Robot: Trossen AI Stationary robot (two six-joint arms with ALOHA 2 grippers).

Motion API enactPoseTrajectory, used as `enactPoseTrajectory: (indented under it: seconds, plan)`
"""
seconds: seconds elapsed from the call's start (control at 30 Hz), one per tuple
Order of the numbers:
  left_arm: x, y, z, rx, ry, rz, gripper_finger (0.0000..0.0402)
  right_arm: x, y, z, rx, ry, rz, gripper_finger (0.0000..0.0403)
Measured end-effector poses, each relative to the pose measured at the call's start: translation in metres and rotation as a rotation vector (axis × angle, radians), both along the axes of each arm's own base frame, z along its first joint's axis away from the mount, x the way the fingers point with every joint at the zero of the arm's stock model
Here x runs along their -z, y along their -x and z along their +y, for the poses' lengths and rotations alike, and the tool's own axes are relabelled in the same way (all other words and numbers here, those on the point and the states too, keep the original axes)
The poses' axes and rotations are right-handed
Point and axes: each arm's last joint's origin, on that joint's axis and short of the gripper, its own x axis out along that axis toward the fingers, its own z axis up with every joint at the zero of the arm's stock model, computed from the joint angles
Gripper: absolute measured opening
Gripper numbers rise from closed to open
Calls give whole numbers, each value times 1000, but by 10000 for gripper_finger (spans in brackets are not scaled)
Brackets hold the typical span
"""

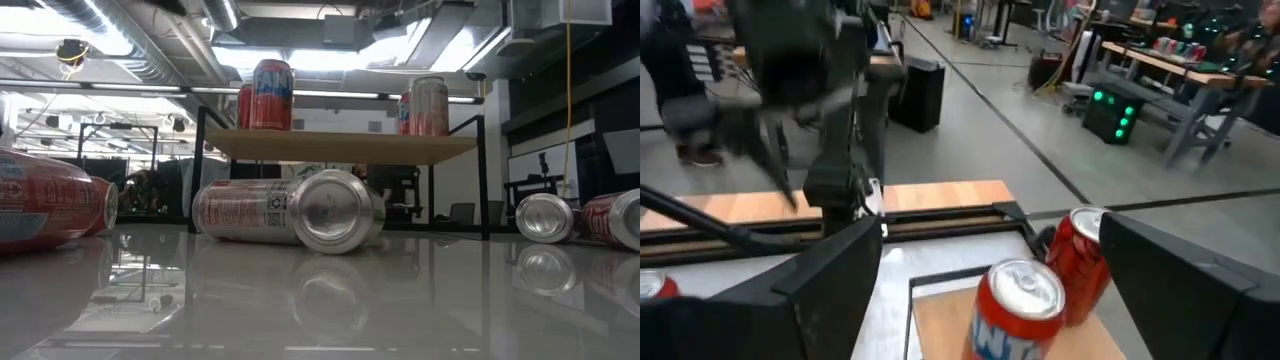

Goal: Place canned beverage on shelf
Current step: Put the orange soda can on the shelf aligned with the other orange soda can

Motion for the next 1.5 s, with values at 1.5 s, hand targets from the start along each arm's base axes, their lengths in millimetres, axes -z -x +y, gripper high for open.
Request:
enactPoseTrajectory:
  seconds: [1.5]
  plan:
    - [95,-4,-1,-11,69,-170,320,108,-80,-60,82,-63,122,363]
